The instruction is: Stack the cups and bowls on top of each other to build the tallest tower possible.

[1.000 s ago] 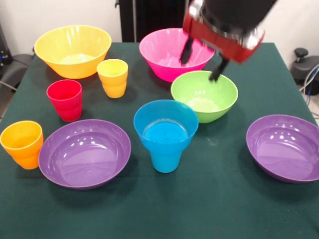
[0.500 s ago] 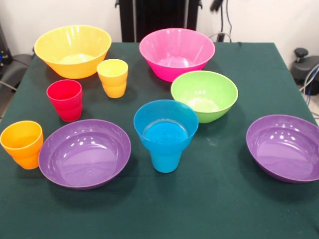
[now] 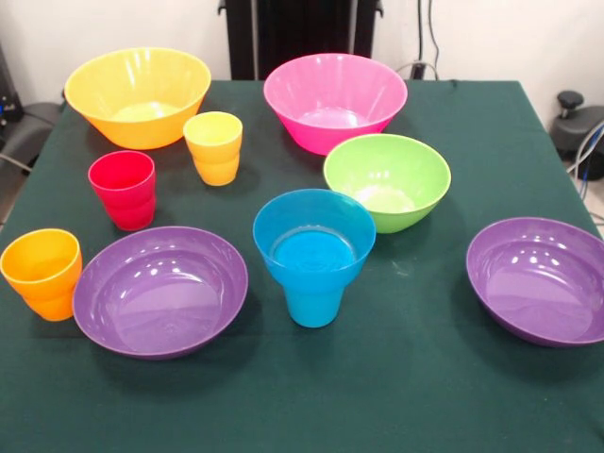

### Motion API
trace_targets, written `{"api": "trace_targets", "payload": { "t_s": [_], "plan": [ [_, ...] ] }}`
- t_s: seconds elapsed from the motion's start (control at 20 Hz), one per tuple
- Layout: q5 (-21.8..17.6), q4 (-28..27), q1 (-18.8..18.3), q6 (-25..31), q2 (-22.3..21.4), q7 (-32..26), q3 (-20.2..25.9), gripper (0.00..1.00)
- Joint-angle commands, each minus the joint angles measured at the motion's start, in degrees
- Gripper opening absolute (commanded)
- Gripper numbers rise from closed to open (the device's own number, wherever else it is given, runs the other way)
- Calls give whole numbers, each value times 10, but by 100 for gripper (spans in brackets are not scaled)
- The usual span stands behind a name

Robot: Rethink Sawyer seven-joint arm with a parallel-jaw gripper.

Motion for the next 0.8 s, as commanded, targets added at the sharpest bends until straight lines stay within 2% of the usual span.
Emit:
{"api": "trace_targets", "payload": {
  "t_s": [0.05,0.45,0.8],
  "plan": [
    [-54,138,-22,-121,2,-146,69,100],
    [-62,207,-51,-215,-15,-150,89,100],
    [-85,233,-64,-253,-26,-139,107,100]
  ]
}}
